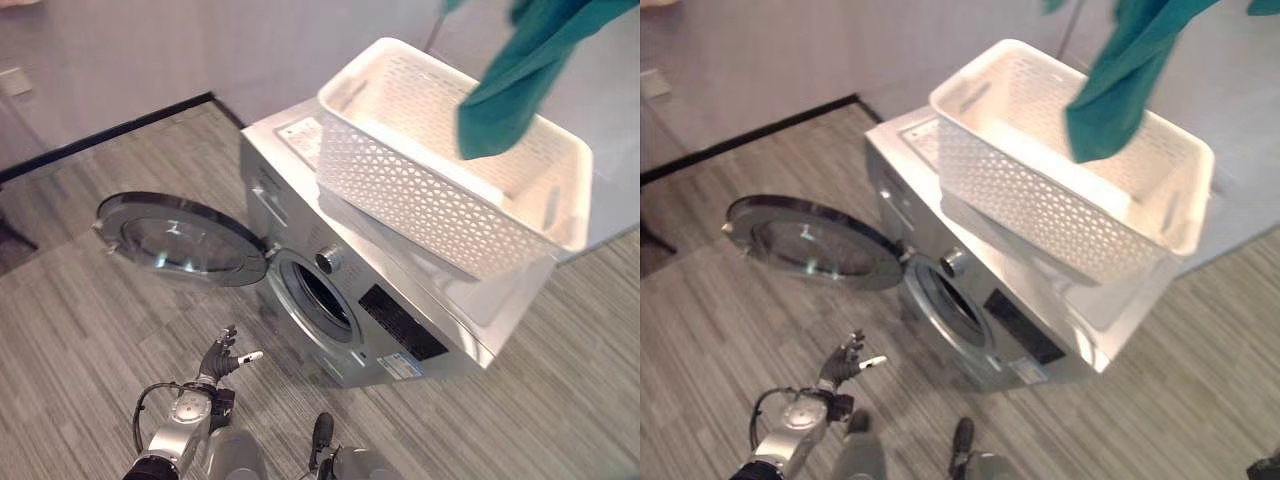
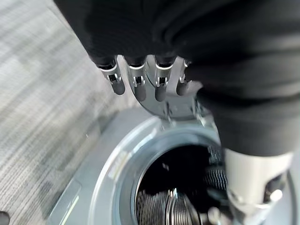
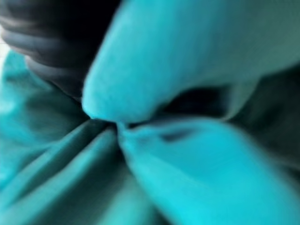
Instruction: Grab the laundry basket,head to the washer,open it,put in the laundry and shut it.
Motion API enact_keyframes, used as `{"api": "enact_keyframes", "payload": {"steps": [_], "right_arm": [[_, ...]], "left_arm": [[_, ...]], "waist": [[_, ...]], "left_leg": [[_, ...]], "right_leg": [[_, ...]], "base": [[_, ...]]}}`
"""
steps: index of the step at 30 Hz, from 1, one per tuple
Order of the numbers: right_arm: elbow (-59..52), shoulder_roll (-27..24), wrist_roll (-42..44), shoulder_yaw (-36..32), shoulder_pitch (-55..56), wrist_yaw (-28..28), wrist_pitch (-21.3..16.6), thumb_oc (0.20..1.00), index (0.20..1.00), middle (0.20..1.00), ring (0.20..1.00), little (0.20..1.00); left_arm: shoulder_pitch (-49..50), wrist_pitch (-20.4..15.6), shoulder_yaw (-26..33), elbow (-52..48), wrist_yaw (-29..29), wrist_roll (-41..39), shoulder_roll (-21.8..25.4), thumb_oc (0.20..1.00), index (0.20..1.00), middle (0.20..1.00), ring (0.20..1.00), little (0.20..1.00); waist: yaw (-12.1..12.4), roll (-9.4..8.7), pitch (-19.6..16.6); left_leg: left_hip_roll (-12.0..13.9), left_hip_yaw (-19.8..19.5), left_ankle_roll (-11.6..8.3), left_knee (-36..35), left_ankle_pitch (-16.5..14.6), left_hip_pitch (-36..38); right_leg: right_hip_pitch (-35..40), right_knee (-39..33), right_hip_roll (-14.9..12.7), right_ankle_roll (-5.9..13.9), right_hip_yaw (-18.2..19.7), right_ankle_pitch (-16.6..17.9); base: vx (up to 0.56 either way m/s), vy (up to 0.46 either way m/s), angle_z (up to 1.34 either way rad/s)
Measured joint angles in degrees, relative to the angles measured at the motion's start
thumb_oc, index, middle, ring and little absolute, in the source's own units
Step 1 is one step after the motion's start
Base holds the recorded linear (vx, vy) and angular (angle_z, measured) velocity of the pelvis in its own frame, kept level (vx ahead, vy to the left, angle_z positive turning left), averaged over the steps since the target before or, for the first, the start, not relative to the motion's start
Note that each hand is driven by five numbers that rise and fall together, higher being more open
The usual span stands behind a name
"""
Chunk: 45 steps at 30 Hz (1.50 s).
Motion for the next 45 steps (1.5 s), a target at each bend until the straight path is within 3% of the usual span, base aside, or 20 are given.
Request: {"api": "enact_keyframes", "payload": {"steps": [1, 3, 5, 7, 8, 10, 11, 12, 13, 14, 15, 16, 18, 19, 21, 27, 35, 38, 42, 45], "right_arm": [[-0.99, 0.33, -0.05, -0.14, 0.09, -0.41, 0.04, 0.200, 0.200, 0.200, 0.200, 0.200], [-3.09, -0.62, -0.47, -1.59, 1.63, -1.36, 0.08, 0.200, 0.200, 0.200, 0.200, 0.200], [-7.41, -4.84, -2.43, -6.62, 7.59, -2.58, -0.36, 0.200, 0.200, 0.200, 0.200, 0.200], [-9.63, -4.14, -3.67, -8.94, 9.81, -2.84, -0.34, 0.200, 0.200, 0.200, 0.200, 0.200], [-9.67, -3.69, -5.03, -8.37, 9.47, -3.43, -0.29, 0.200, 0.200, 0.200, 0.200, 0.200], [-8.51, -3.49, -5.02, -8.44, 9.68, -4.10, -0.23, 0.200, 0.200, 0.200, 0.200, 0.200], [-7.73, -2.42, -4.80, -8.27, 8.31, -4.02, 0.34, 0.200, 0.200, 0.200, 0.200, 0.200], [-8.01, -1.47, -4.60, -8.08, 6.70, -4.28, 0.54, 0.200, 0.200, 0.200, 0.200, 0.200], [-9.02, -0.95, -4.71, -8.18, 6.79, -4.98, 0.75, 0.200, 0.200, 0.200, 0.200, 0.200], [-10.50, 0.26, -5.00, -8.68, 7.33, -5.42, 0.97, 0.200, 0.200, 0.200, 0.200, 0.200], [-12.86, 0.27, -5.87, -9.31, 9.45, -6.27, 0.92, 0.200, 0.200, 0.200, 0.200, 0.200], [-14.38, 0.33, -6.97, -10.08, 9.90, -6.26, 0.98, 0.200, 0.200, 0.200, 0.200, 0.200], [-18.05, 0.32, -8.72, -12.34, 10.36, -6.45, 0.77, 0.200, 0.200, 0.200, 0.200, 0.200], [-20.07, 0.33, -9.80, -13.10, 10.33, -6.71, 0.75, 0.200, 0.200, 0.200, 0.200, 0.200], [-22.53, 0.31, -12.06, -13.09, 10.35, -7.49, 0.86, 0.200, 0.200, 0.200, 0.200, 0.200], [-25.00, -0.77, -15.52, -13.73, 9.06, -9.24, 0.77, 0.200, 0.200, 0.200, 0.200, 0.200], [-25.29, -0.97, -15.64, -13.67, 8.75, -10.78, -0.35, 0.200, 0.200, 0.200, 0.200, 0.200], [-30.72, -0.62, -15.62, -20.10, 18.13, -9.66, -1.03, 0.200, 0.200, 0.200, 0.200, 0.200], [-39.79, 6.31, -15.66, -29.69, 36.08, -7.78, -1.44, 0.200, 0.200, 0.200, 0.200, 0.200], [-48.78, 17.20, -15.65, -34.01, 51.87, -4.08, -1.40, 0.200, 0.200, 0.200, 0.200, 0.200]], "left_arm": [[-0.01, -0.08, 0.09, -1.30, 0.03, 0.02, -1.94, 1.000, 1.000, 1.000, 1.000, 1.000], [-0.97, -0.21, -0.08, -1.67, 0.07, 0.05, -2.90, 1.000, 1.000, 1.000, 1.000, 1.000], [-3.23, -0.30, -1.42, -3.31, -0.09, 0.15, -3.35, 1.000, 1.000, 1.000, 1.000, 1.000], [-3.38, -0.78, -3.43, -4.44, -0.13, 1.93, -1.50, 1.000, 1.000, 1.000, 1.000, 1.000], [-2.40, -1.04, -3.30, -4.12, 0.05, 2.53, 0.41, 1.000, 1.000, 1.000, 1.000, 1.000], [-1.80, -1.03, -3.11, -3.74, 0.57, 2.53, 2.15, 1.000, 1.000, 1.000, 1.000, 1.000], [-0.87, -1.05, -2.22, -3.88, 0.85, 2.50, 2.80, 1.000, 1.000, 1.000, 1.000, 1.000], [-0.12, -1.03, -2.01, -3.85, 1.10, 2.51, 3.52, 1.000, 1.000, 1.000, 1.000, 1.000], [0.40, -1.06, -1.51, -3.76, 1.16, 2.50, 3.65, 1.000, 1.000, 1.000, 1.000, 1.000], [0.97, -1.03, -0.61, -3.11, 1.47, 2.49, 3.32, 1.000, 1.000, 1.000, 1.000, 1.000], [1.22, -0.92, 0.41, -1.92, 1.73, 2.49, 2.03, 1.000, 1.000, 1.000, 1.000, 1.000], [1.55, -0.99, 0.93, -2.07, 1.83, 2.50, 1.47, 1.000, 1.000, 1.000, 1.000, 1.000], [1.95, -0.97, 1.05, -2.27, 1.85, 2.51, 1.34, 1.000, 1.000, 1.000, 1.000, 1.000], [2.38, -0.97, 1.32, -2.30, 1.88, 2.51, 1.31, 1.000, 1.000, 1.000, 1.000, 1.000], [3.21, -0.90, 1.32, -2.38, 1.88, 2.56, 1.22, 1.000, 1.000, 1.000, 1.000, 1.000], [3.63, -0.43, 2.57, -2.15, 2.02, 2.66, 0.04, 1.000, 1.000, 1.000, 1.000, 1.000], [3.73, 0.27, 1.60, -0.33, 2.01, 2.66, -3.55, 1.000, 1.000, 1.000, 1.000, 1.000], [3.80, 0.35, 1.72, 0.21, 2.04, 2.65, -3.49, 1.000, 1.000, 1.000, 1.000, 1.000], [3.84, 0.59, 1.91, 0.06, 2.10, 2.66, -3.33, 1.000, 1.000, 1.000, 1.000, 1.000], [3.92, 0.71, 2.25, -0.78, 2.36, 2.76, -3.56, 1.000, 1.000, 1.000, 1.000, 1.000]], "waist": [[-1.71, 3.09, -0.67], [-2.38, 4.54, -0.72], [-3.22, 4.76, -0.63], [-2.25, 4.33, -0.78], [-1.18, 4.61, -0.75], [-0.91, 4.49, -0.76], [-0.72, 4.26, -0.79], [-0.98, 4.28, -0.77], [-1.11, 4.28, -0.60], [-1.21, 4.69, -0.21], [-2.00, 5.48, -0.14], [-1.86, 5.76, -0.01], [-1.71, 5.62, -0.07], [-0.91, 5.45, -0.11], [-1.13, 5.15, -0.15], [-1.48, 1.88, -2.85], [-2.59, -2.23, -8.91], [-2.71, -3.54, -9.94], [-2.82, -4.11, -10.38], [-3.42, -4.10, -10.39]], "left_leg": [[2.49, -0.34, -1.64, -10.44, 0.74, 5.75], [2.09, 0.54, -3.59, -12.46, -0.81, 6.96], [-2.80, 2.51, -4.18, -11.16, -3.04, 6.29], [-7.39, 3.81, -0.77, -6.66, -5.15, 5.03], [-11.25, 6.55, 2.21, -1.06, -8.04, 3.52], [-13.91, 8.17, 4.02, 0.23, -9.67, 3.78], [-15.09, 10.27, 5.58, 1.75, -10.65, 3.28], [-16.38, 12.98, 7.84, 4.52, -12.30, 1.13], [-16.60, 14.91, 8.57, 5.55, -12.84, 0.48], [-15.56, 16.85, 8.52, 6.41, -12.95, -0.16], [-15.21, 17.95, 9.18, 7.30, -13.09, -0.53], [-14.87, 18.48, 9.35, 7.36, -13.03, -0.58], [-14.89, 19.41, 9.34, 7.21, -12.61, -1.09], [-14.74, 20.15, 9.20, 6.96, -12.32, -1.31], [-14.65, 20.43, 8.64, 6.48, -11.76, -1.04], [-12.32, 22.21, 6.87, 3.70, -10.62, 1.65], [-12.23, 22.81, 5.71, -2.04, -8.14, 4.69], [-12.39, 23.22, 5.68, -3.73, -7.47, 5.70], [-12.46, 24.25, 5.63, -4.84, -7.04, 7.01], [-12.57, 24.86, 5.65, -4.74, -7.06, 7.28]], "right_leg": [[-0.10, -0.56, -0.22, 2.21, 1.11, 1.41], [-0.15, -0.41, -1.24, 3.28, 1.15, 2.07], [-0.80, 1.84, -5.79, 4.21, 0.39, 2.24], [-2.48, 5.00, -10.20, 5.71, 3.14, 3.99], [-3.85, 5.52, -13.17, 8.79, 6.13, 7.95], [-4.82, 6.37, -14.36, 8.29, 6.23, 9.30], [-5.42, 4.51, -14.96, 7.83, 7.76, 11.90], [-6.84, 1.06, -15.60, 7.47, 10.10, 17.38], [-7.77, -0.54, -15.77, 7.48, 10.50, 20.46], [-8.53, -0.89, -15.43, 7.38, 10.06, 20.41], [-7.84, 2.04, -14.11, 7.24, 8.70, 12.76], [-7.38, 4.82, -13.26, 7.18, 6.64, 8.06], [-4.02, 5.48, -11.35, 7.49, 2.96, 2.61], [-3.81, 4.71, -11.14, 7.66, 1.42, 1.90], [-3.74, 4.14, -10.96, 8.80, 1.53, 3.13], [-0.89, -1.63, -8.42, 7.32, 2.92, 5.10], [0.00, -3.72, -7.45, 7.22, 3.04, 6.24], [0.04, -3.72, -7.46, 7.22, 3.36, 6.24], [0.14, -3.42, -7.29, 7.23, 4.45, 6.25], [-0.04, -3.20, -7.46, 7.25, 5.31, 6.32]], "base": [[0.01, 0.516, -0.46], [0.00, 0.422, 0.10], [-0.05, 0.490, 0.50], [-0.10, 0.483, -0.23], [-0.14, 0.586, -0.69], [-0.08, 0.381, -0.73], [-0.12, 0.368, -1.04], [-0.10, 0.240, -1.18], [-0.10, 0.203, -1.22], [-0.05, 0.112, -0.90], [-0.08, 0.149, -0.76], [-0.06, 0.116, -0.50], [-0.05, 0.043, -0.34], [-0.04, -0.022, -0.27], [-0.02, -0.020, -0.17], [0.03, -0.048, -0.20], [0.00, -0.003, -0.04], [-0.01, -0.002, -0.04], [-0.05, 0.013, -0.13], [-0.02, 0.028, -0.10]]}}
